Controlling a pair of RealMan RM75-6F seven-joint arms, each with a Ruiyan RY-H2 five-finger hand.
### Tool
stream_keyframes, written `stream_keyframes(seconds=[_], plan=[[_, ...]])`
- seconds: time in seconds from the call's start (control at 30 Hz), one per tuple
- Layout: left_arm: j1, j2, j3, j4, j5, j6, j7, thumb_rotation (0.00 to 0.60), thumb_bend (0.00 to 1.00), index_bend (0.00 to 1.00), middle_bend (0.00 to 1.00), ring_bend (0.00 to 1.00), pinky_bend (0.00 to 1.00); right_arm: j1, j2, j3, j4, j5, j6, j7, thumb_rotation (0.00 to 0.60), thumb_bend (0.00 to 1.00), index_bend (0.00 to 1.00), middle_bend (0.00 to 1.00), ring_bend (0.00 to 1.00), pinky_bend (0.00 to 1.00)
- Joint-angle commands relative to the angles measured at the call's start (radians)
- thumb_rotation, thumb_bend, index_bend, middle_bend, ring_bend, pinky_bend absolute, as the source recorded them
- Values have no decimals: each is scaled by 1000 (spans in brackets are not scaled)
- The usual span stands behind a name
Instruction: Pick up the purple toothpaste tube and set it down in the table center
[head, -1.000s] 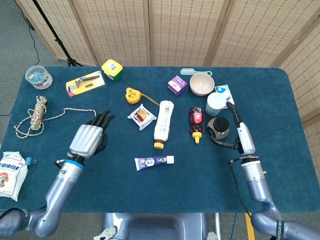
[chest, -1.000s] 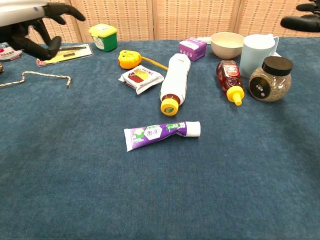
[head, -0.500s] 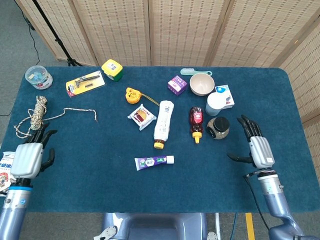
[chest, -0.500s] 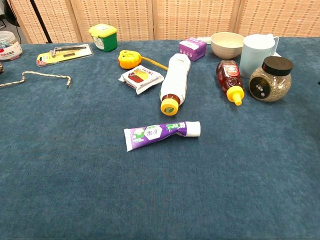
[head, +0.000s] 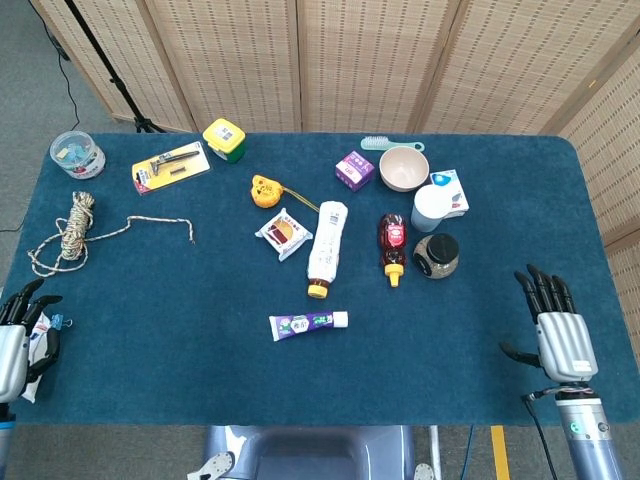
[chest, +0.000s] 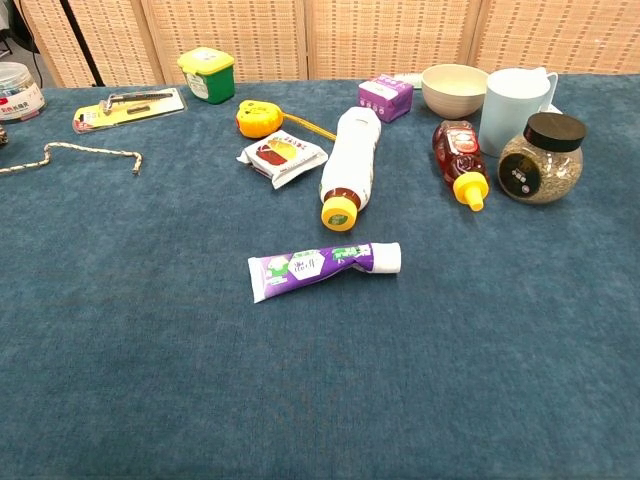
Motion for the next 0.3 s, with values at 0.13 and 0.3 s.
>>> stream_keyframes(seconds=[0.13, 0.3], plan=[[12, -6, -25, -11, 26, -35, 6, 600, 571, 283, 146, 173, 289, -10, 6, -5, -7, -8, 6, 2, 600, 0, 37, 0, 0, 0], [14, 10, -37, -40, 25, -72, 58, 600, 571, 284, 147, 180, 288, -16, 4, -3, 0, -11, 12, 18, 600, 0, 37, 0, 0, 0]])
